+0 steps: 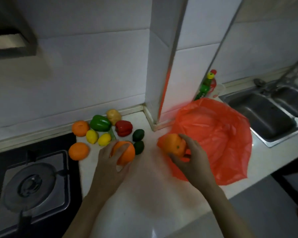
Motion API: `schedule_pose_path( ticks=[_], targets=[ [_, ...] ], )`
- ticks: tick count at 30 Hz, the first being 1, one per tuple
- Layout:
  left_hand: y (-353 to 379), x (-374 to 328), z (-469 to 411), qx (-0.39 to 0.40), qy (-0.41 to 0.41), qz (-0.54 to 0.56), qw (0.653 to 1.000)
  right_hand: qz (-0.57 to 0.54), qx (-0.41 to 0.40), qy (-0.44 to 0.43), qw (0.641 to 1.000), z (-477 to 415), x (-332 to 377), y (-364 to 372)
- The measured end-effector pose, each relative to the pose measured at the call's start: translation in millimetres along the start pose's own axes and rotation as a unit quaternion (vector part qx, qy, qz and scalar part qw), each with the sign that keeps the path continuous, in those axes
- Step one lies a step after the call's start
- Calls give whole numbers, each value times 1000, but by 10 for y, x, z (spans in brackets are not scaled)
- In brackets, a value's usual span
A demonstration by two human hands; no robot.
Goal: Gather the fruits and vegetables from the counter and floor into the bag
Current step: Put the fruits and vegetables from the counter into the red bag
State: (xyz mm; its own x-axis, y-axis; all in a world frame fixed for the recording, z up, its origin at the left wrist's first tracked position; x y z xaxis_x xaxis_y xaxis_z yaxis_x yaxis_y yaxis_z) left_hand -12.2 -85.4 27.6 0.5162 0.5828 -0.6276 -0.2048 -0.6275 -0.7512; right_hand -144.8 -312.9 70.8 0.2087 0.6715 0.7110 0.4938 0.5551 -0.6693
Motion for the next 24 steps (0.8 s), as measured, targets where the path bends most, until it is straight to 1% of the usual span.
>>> schedule_pose_path(
  ticks=[5,9,13,18,24],
  targets=[
    [208,-624,-285,2,57,13,998,16,-69,10,997,-81,-335,-649],
    [515,-1122,-532,13,79,19,997,32,-76,40,996,-286,-799,-1017],
    [952,-1598,-764,30,76,23,996,30,-45,60,997,-608,-1296,-1241],
    [1652,-2089,-1065,51,81,27,995,35,15,68,997,-945,-1870,-1332],
    [2290,-2148,-1302,119,34,33,992,36,94,86,991,-1155,-2342,-1201]
  ],
)
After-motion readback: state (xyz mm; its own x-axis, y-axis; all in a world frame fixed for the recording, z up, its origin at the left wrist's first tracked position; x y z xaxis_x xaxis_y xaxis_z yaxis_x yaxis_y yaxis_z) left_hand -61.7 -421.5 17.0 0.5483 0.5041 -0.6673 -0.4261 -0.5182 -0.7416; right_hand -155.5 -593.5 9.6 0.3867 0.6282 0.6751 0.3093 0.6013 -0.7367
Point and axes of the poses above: each hand's wrist, its own z-axis away from the middle knuckle, its own y-axis out of the palm, x = y × z, the point moved 1 cm from there along -z, towards the middle knuckle, and after that the axes turned 5 degrees about -y, right-handed, at the moved point
